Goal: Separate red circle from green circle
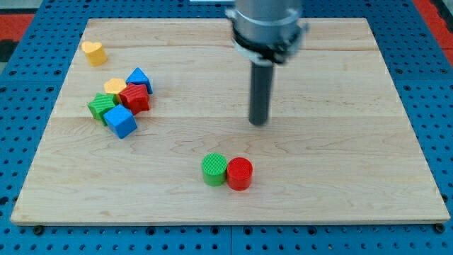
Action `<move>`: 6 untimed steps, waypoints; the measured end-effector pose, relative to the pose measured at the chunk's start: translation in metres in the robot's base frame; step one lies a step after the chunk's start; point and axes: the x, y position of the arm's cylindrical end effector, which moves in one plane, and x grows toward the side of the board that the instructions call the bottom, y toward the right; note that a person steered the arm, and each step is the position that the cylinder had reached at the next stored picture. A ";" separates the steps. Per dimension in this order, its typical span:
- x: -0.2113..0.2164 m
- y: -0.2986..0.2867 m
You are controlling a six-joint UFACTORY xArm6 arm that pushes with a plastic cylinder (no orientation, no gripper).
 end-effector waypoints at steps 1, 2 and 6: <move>0.058 0.020; 0.126 0.009; 0.002 -0.073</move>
